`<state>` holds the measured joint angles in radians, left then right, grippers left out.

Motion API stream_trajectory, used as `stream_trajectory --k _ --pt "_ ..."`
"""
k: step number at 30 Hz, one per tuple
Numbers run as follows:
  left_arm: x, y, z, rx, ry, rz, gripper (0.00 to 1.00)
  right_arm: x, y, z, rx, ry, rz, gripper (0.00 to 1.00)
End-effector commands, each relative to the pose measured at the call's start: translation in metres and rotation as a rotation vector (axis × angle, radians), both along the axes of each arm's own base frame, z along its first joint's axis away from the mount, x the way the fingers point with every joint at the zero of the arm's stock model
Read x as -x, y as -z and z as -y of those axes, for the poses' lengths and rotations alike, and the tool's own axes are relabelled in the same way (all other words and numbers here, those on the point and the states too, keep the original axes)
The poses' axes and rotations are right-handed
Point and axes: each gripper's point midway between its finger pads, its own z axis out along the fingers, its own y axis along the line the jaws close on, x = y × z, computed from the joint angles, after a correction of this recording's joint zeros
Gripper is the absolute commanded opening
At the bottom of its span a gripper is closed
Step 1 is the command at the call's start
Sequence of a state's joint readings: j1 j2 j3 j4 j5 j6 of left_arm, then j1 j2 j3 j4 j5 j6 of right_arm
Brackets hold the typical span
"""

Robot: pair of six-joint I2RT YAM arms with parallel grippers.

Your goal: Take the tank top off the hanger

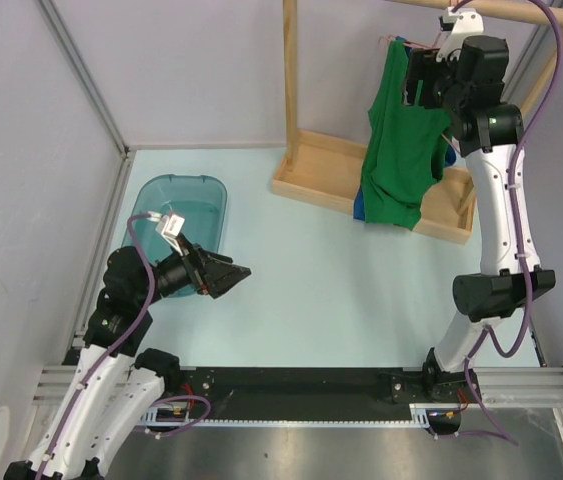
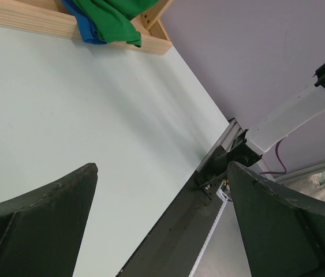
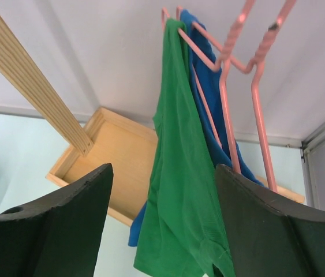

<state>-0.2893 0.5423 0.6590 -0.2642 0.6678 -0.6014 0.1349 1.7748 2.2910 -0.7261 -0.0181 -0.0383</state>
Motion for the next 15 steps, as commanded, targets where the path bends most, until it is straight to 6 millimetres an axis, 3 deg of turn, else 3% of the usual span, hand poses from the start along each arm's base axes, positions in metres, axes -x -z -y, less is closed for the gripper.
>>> stream_trajectory --k 1,6,15 --pt "0.001 -0.021 0.002 0.017 0.024 0.066 0.99 0.018 -0.054 0.002 -0.005 0.007 0.14 0.76" --pt "0.001 -0.02 0.002 0.015 0.025 0.067 0.99 0.017 -0.058 0.012 -0.015 0.019 0.132 0.73" --pt "0.002 -0.021 0.002 0.015 0.033 0.065 0.99 0.007 -0.043 0.019 -0.027 0.033 0.094 0.73"
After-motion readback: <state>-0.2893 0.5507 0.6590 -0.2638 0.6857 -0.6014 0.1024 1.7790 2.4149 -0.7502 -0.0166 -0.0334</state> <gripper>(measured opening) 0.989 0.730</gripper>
